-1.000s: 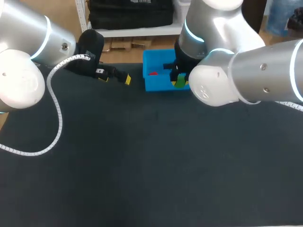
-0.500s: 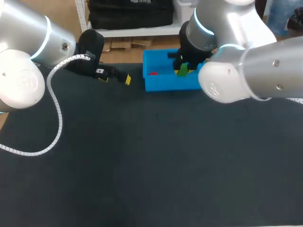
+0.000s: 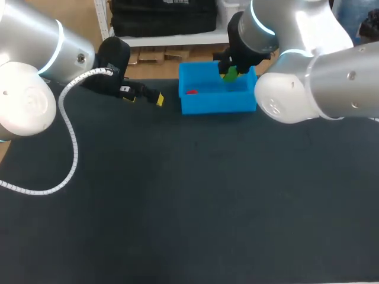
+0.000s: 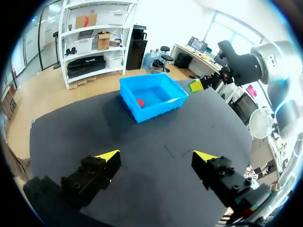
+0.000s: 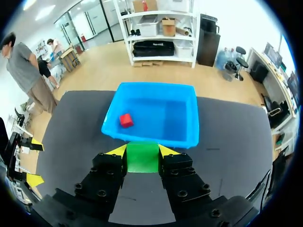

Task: Use the left arm to pick the red cube and place it into the blue plastic box first, then use the right arm to grasp the green cube and put it into the same blue plastic box after the first action is fully finished.

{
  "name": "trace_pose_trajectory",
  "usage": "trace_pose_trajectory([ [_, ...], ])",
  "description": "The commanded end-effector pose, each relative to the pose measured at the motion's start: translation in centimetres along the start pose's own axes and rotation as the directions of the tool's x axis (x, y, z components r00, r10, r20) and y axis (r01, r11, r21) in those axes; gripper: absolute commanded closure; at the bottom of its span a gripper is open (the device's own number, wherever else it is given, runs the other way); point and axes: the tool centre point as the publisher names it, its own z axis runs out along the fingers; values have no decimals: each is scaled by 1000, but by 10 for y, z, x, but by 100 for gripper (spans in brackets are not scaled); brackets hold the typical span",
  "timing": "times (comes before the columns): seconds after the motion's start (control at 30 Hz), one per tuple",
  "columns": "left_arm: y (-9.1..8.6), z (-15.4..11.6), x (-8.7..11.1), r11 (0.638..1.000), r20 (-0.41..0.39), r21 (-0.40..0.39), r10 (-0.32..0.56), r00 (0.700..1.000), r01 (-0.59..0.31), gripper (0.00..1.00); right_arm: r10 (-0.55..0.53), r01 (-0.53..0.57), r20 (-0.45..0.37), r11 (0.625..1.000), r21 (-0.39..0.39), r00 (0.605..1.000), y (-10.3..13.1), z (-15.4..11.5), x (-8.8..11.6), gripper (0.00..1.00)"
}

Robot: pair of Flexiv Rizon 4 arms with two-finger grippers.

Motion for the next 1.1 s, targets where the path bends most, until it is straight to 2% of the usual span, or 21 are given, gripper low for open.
trace_pose_trajectory([
  [0.03,0,0,1,1000,3,1,0,1000,0,0,-7,7,9,1000,1,1000,-2,0,-6,100],
  [1.1,0,0,1,1000,3,1,0,1000,0,0,-93,93,82,996,-1,992,-9,12,-55,100],
])
